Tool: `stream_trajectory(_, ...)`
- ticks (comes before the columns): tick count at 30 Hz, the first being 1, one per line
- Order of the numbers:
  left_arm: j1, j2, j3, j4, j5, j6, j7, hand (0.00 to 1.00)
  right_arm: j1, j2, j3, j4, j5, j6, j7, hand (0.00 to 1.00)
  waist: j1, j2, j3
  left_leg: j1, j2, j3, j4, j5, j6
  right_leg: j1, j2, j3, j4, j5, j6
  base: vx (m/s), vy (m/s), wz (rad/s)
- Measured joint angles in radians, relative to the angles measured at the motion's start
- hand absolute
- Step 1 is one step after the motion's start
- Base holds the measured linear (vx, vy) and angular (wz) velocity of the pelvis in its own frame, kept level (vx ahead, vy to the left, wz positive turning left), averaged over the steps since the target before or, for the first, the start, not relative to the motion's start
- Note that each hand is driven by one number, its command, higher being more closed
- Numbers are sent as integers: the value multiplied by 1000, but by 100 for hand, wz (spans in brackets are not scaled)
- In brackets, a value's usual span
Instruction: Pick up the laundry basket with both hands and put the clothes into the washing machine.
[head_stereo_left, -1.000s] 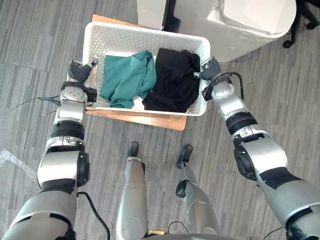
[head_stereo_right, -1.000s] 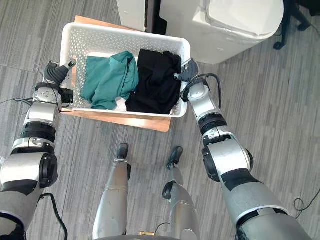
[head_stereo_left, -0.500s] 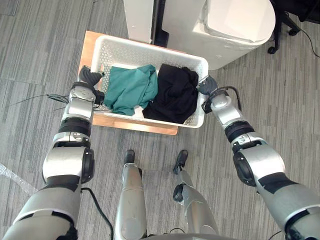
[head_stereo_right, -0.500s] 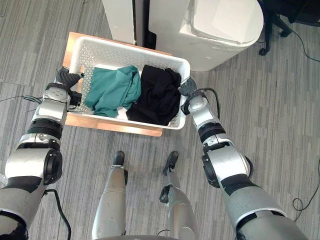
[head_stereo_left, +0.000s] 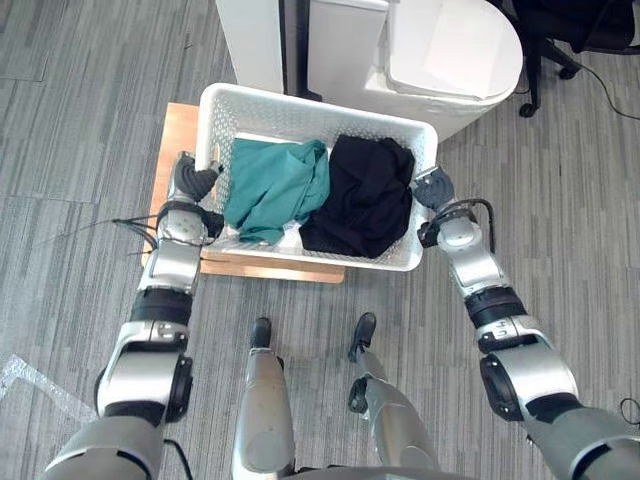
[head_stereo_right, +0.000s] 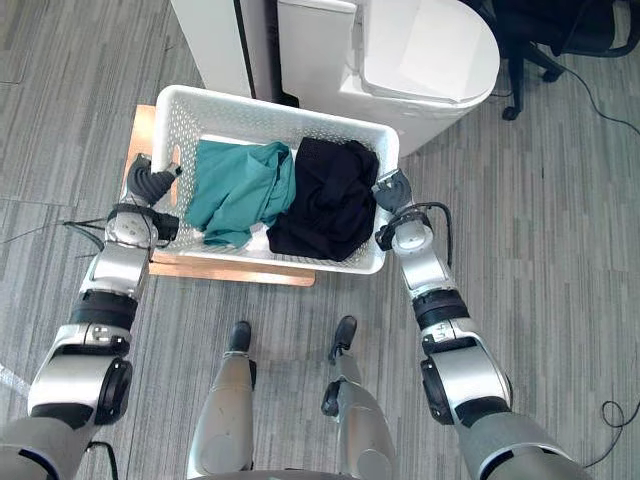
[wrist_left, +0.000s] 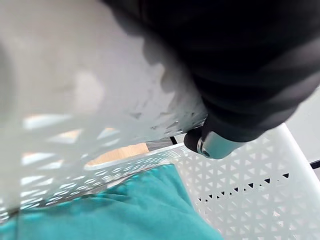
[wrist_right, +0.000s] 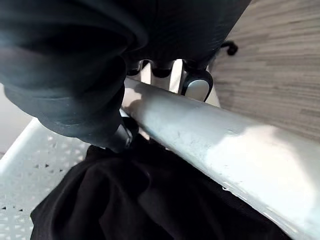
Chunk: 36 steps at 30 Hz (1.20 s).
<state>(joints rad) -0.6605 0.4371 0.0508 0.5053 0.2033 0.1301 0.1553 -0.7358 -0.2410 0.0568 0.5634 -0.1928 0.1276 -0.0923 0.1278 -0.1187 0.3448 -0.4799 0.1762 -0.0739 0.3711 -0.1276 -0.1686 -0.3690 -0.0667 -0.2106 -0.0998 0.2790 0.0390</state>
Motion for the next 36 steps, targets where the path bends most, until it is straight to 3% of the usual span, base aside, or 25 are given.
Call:
stream_trajectory(10, 301, -87, 2, -204, 7, -20, -18, 100, 300, 49, -61, -241, -37, 0, 9, 100, -1, 13, -6, 108, -7, -2, -76, 15, 0, 77, -6, -8, 0, -30, 3, 40, 34, 5)
stream_trajectory(14, 367, -127, 1, -205, 12, -24, -50, 100, 344, 53, -82, -249, -54, 0, 23, 100, 0, 40, -26, 141, -8, -6, -97, 18, 1, 104, -7, -12, 0, -42, 7, 47, 20, 4)
stream_trajectory(19, 489, -181, 1, -240, 13, -37, -78, 100, 461, 63, -100, -304, -61, 0, 52, 100, 1, 84, -102, 183, -8, -4, -134, 24, 3, 129, -8, -10, 0, -47, 9, 78, 31, 2)
stream_trajectory(30, 655, -237, -1, -265, 14, -56, -134, 100, 620, 107, -137, -316, -94, -3, 96, 100, -1, 89, -225, 249, -20, -3, -198, 31, 13, 167, -20, -4, -4, -71, 18, 13, 6, 1)
stream_trajectory(36, 685, -262, -1, -267, 14, -56, -134, 100, 649, 118, -147, -321, -94, -3, 96, 100, -1, 94, -246, 273, -21, -3, -207, 36, 14, 188, -21, -7, -2, -72, 20, 32, 11, 1)
